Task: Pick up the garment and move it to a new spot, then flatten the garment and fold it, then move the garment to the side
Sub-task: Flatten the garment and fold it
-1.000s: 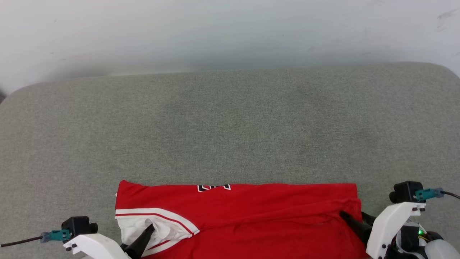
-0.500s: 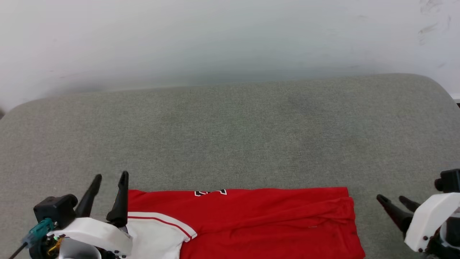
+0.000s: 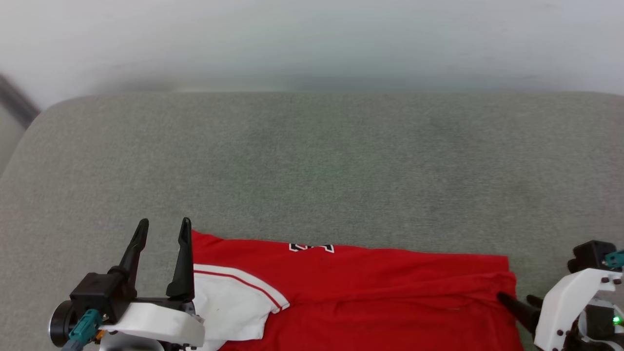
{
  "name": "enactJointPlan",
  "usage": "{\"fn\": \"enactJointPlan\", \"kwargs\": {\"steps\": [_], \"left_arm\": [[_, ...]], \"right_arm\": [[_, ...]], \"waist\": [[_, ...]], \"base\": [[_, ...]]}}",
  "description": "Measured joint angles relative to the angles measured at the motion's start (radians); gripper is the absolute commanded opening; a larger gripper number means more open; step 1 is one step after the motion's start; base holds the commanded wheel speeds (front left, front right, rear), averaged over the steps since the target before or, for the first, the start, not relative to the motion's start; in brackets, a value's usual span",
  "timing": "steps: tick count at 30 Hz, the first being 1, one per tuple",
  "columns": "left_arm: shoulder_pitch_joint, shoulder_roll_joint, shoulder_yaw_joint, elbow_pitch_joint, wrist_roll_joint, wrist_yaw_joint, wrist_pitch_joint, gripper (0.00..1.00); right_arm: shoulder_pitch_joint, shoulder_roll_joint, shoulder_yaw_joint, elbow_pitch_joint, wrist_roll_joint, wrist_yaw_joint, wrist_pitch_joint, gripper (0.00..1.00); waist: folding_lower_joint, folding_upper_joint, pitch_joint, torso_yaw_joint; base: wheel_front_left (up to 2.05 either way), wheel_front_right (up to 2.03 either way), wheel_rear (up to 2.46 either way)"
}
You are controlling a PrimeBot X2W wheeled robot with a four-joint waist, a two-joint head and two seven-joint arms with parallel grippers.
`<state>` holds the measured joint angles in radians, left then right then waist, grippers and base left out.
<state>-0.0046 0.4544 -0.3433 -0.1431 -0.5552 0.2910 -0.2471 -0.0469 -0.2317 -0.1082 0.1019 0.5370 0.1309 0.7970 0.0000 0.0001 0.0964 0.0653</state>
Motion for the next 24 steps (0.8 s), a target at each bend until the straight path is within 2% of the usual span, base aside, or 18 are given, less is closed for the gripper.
{"fn": "enactJointPlan", "kwargs": {"steps": [9, 10, 11, 12, 20, 24], "left_arm": [[-0.018, -0.024, -0.014, 0.005, 0.016, -0.006, -0.004, 1.00], [-0.021, -0.025, -0.014, 0.008, 0.016, -0.006, -0.004, 1.00], [-0.022, -0.025, -0.014, 0.011, 0.016, -0.006, -0.004, 1.00], [-0.022, -0.025, -0.014, 0.013, 0.016, -0.006, -0.004, 1.00], [-0.019, -0.007, -0.016, 0.021, 0.018, 0.003, 0.017, 1.00], [0.003, 0.000, -0.017, 0.012, 0.016, 0.010, 0.023, 1.00]], "right_arm": [[-0.048, 0.022, 0.024, 0.137, 0.014, 0.000, -0.004, 1.00], [-0.054, 0.020, 0.030, 0.144, 0.018, 0.000, -0.003, 0.52], [-0.058, 0.018, 0.036, 0.151, 0.019, 0.000, -0.005, 0.18], [-0.062, 0.017, 0.042, 0.157, 0.024, 0.000, -0.006, 0.00], [-0.083, 0.001, 0.107, 0.158, 0.043, 0.000, -0.034, 0.00], [-0.090, -0.021, 0.105, 0.145, 0.045, 0.000, -0.039, 0.00]], "waist": [[0.0001, 0.0000, 0.052, 0.057], [0.0001, 0.0000, 0.052, 0.058], [0.0001, 0.0000, 0.052, 0.058], [0.0001, 0.0000, 0.050, 0.056], [0.0002, 0.0000, 0.004, 0.028], [0.0001, 0.0000, -0.024, 0.002]], "base": [[0.00, 0.00, 0.00], [0.00, 0.00, 0.00], [0.00, 0.00, 0.00], [0.00, 0.00, 0.00], [0.00, 0.00, 0.00], [0.00, 0.00, 0.00]]}}
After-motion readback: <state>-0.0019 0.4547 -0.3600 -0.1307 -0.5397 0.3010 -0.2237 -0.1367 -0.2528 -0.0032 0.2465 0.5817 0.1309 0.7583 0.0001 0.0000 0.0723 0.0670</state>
